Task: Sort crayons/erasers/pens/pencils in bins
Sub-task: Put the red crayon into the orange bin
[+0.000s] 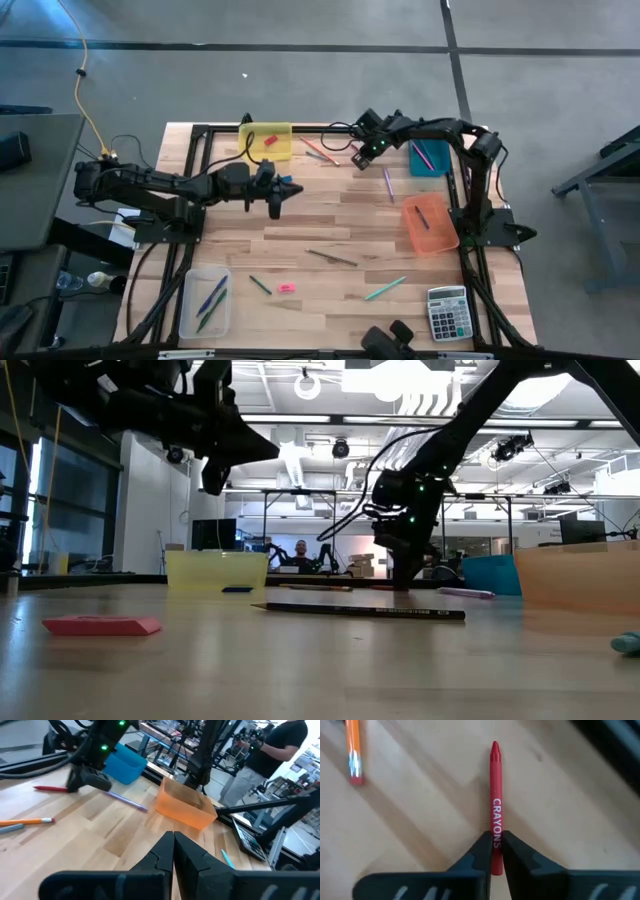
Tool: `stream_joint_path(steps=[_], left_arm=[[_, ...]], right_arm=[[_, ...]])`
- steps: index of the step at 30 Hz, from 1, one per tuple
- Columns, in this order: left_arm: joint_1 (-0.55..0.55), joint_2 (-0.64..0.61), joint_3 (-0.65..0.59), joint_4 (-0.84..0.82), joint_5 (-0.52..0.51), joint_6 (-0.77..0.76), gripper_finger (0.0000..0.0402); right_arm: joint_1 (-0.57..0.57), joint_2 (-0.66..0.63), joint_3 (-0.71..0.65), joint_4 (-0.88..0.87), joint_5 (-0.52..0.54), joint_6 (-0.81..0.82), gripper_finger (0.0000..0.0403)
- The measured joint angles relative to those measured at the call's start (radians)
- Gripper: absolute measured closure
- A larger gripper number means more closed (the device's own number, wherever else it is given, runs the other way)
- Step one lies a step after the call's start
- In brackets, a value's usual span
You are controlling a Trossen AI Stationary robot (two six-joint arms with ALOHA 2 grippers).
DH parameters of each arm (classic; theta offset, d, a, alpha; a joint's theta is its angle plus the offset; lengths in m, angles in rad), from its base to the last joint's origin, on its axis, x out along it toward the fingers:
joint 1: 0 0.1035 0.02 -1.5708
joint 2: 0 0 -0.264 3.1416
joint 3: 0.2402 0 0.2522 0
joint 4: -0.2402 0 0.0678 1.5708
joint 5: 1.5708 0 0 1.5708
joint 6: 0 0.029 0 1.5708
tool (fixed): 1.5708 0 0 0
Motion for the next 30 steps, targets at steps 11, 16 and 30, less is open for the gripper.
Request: stream_joint_path(steps=[11, 16, 30], left_arm=[[0.014, 0.000, 0.000, 0.000, 0.015, 0.018, 0.0401], [0.014, 0.000, 0.000, 0.000, 0.015, 0.019, 0.0401], [0.014, 0.000, 0.000, -0.003, 0.015, 0.045, 0.0402]], right_arm=[[0.035, -0.160, 0.119, -0.279, -0.022, 0.046, 0.0398], [0.082, -0.321, 0.121, -0.373, -0.044, 0.139, 0.0397], [0.318, -0.741, 0.122, -0.870, 0.057, 0.549, 0.0396]])
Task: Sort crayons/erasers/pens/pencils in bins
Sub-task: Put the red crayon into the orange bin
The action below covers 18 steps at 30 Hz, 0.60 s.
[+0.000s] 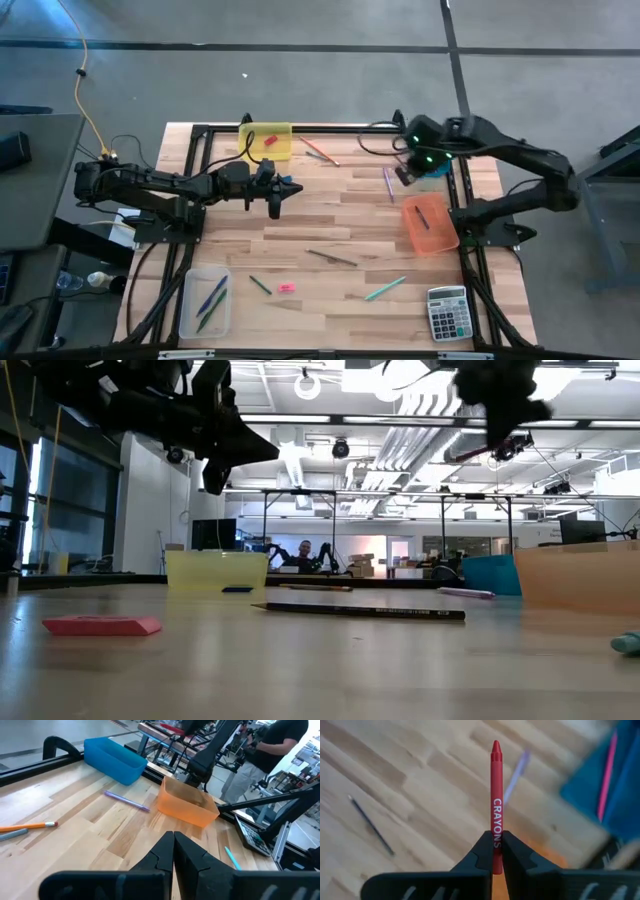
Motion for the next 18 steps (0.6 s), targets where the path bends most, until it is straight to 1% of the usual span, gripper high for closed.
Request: stream_joint_path(steps=[7, 10, 12, 15, 18], left_arm=[[0.000, 0.000, 0.000, 0.000, 0.000, 0.000, 0.0401], [0.000, 0.000, 0.000, 0.000, 0.000, -0.001, 0.0402], [0.000, 0.000, 0.000, 0.000, 0.000, -0.002, 0.0402], [-0.001, 0.000, 0.000, 0.001, 0.000, -0.003, 0.0401], [-0.001, 0.000, 0.000, 0.001, -0.001, -0.011, 0.0402]], right_arm=[[0.160, -0.084, 0.000, -0.217, 0.026, 0.224, 0.0396], [0.245, -0.126, -0.026, -0.199, 0.017, 0.327, 0.0396], [0.299, -0.168, -0.087, -0.177, -0.002, 0.403, 0.0396], [0.382, -0.225, -0.227, -0.176, -0.009, 0.528, 0.0396], [0.432, -0.291, -0.365, -0.085, -0.042, 0.618, 0.0396]])
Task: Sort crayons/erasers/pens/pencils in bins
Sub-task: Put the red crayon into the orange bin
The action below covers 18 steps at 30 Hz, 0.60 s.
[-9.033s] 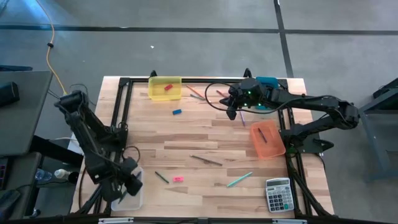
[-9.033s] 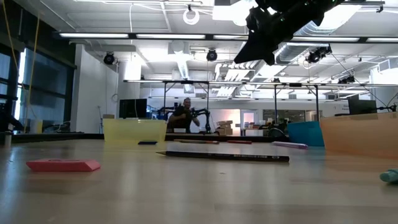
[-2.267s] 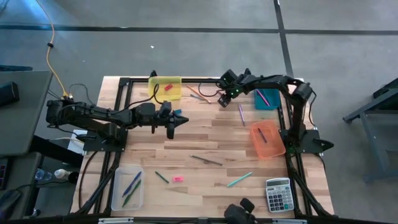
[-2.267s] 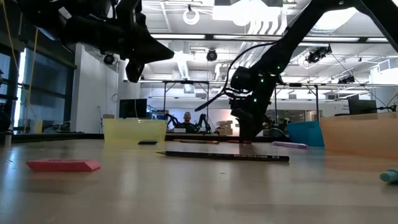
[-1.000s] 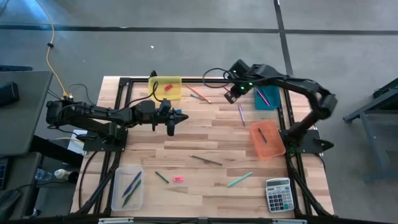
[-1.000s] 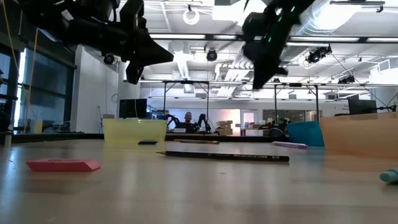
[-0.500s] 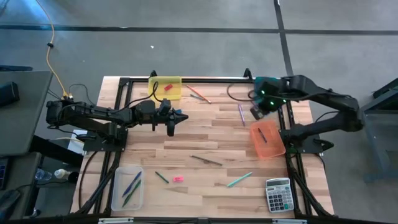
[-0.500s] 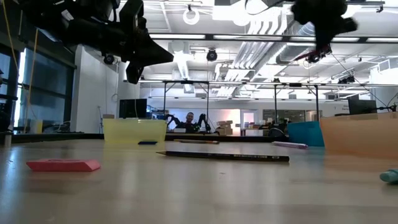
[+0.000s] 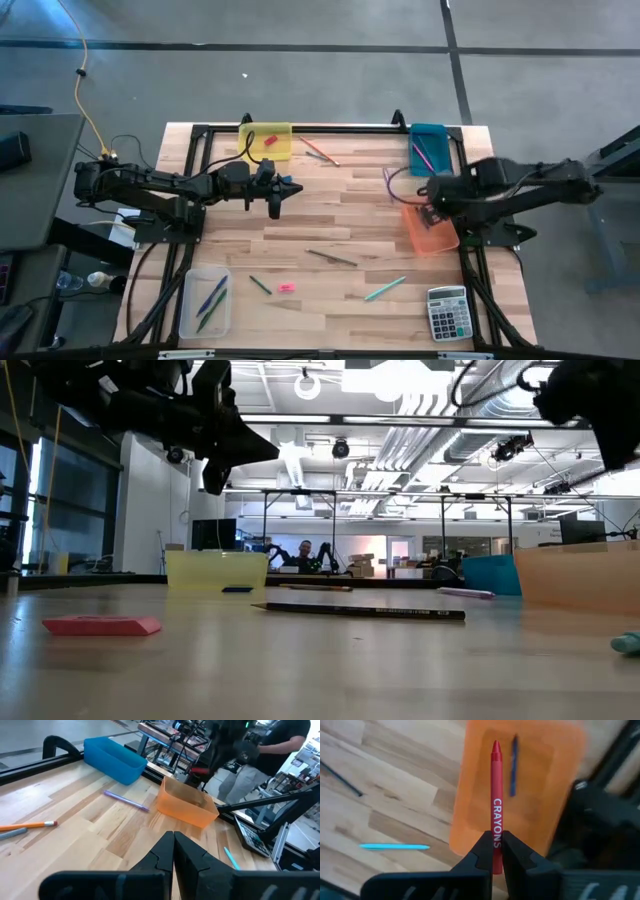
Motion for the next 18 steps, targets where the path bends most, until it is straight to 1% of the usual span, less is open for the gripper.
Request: stream_joint_path(steps=[3, 6, 7, 11, 15, 18], left_arm=[[0.000, 0.000, 0.000, 0.000, 0.000, -0.008, 0.0402], [0.000, 0.000, 0.000, 0.000, -0.001, -0.012, 0.0401], [0.000, 0.000, 0.000, 0.000, -0.001, -0.016, 0.0401], [-0.001, 0.000, 0.000, 0.001, -0.003, -0.025, 0.0401], [-0.001, 0.000, 0.000, 0.000, -0.003, -0.017, 0.0401], [-0.001, 0.000, 0.000, 0.000, 0.000, -0.016, 0.0401]], right_arm=[[0.030, -0.051, -0.131, 0.123, -0.033, 0.067, 0.0396], [0.046, -0.083, -0.240, 0.188, -0.044, 0.137, 0.0396], [0.050, -0.086, -0.258, 0.204, -0.049, 0.151, 0.0396], [0.057, -0.072, -0.220, 0.175, -0.026, 0.153, 0.0396], [0.057, -0.068, -0.221, 0.163, -0.058, 0.178, 0.0396], [0.065, -0.049, -0.226, 0.167, -0.061, 0.202, 0.0396]])
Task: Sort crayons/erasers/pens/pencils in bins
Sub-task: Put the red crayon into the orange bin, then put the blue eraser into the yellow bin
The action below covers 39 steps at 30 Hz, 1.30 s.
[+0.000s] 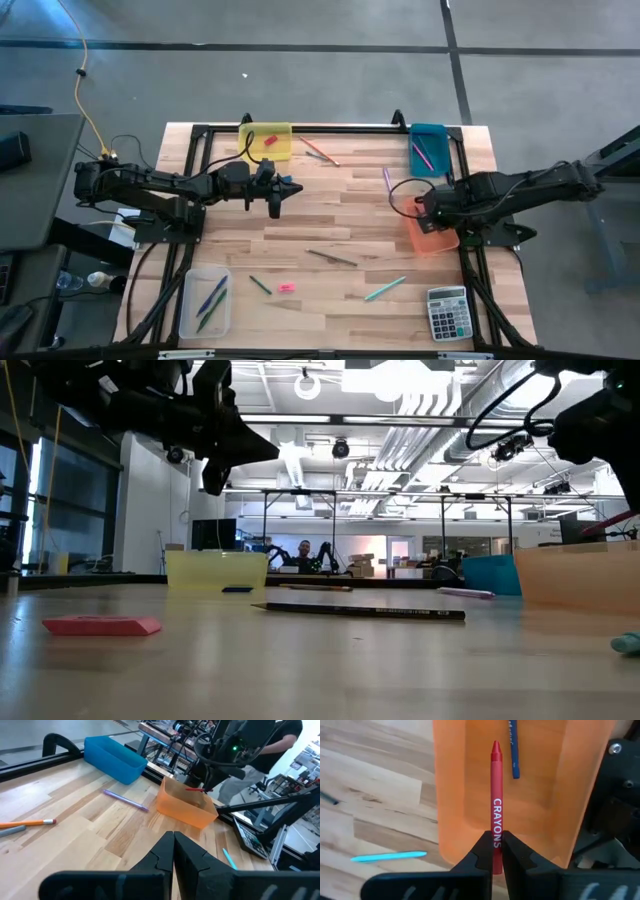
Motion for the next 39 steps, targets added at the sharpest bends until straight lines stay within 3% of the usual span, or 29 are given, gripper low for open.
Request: stream_joint_path(steps=[14, 26, 30, 35, 37, 39], left_arm=[[0.001, 0.000, 0.000, -0.001, 0.005, 0.004, 0.0402], [0.000, 0.000, 0.000, -0.001, 0.106, 0.008, 0.0402], [0.002, 0.000, 0.000, -0.001, 0.105, 0.009, 0.0401], [0.006, 0.000, 0.002, -0.013, 0.105, 0.028, 0.0402], [0.007, 0.000, 0.028, -0.091, 0.099, 0.036, 0.0401], [0.006, -0.005, 0.079, -0.219, 0.098, 0.074, 0.0401]], right_arm=[[-0.002, 0.183, 0.000, 0.094, 0.049, 0.127, 0.0389], [-0.002, 0.190, 0.009, 0.082, 0.045, 0.126, 0.0289], [0.003, 0.184, 0.038, 0.120, 0.151, 0.113, 0.0292], [0.041, 0.186, 0.049, 0.424, 0.388, -0.112, 0.0352], [0.045, 0.190, 0.022, 0.646, 0.487, -0.267, 0.0386], [0.025, 0.193, -0.031, 0.890, 0.540, -0.449, 0.0395]])
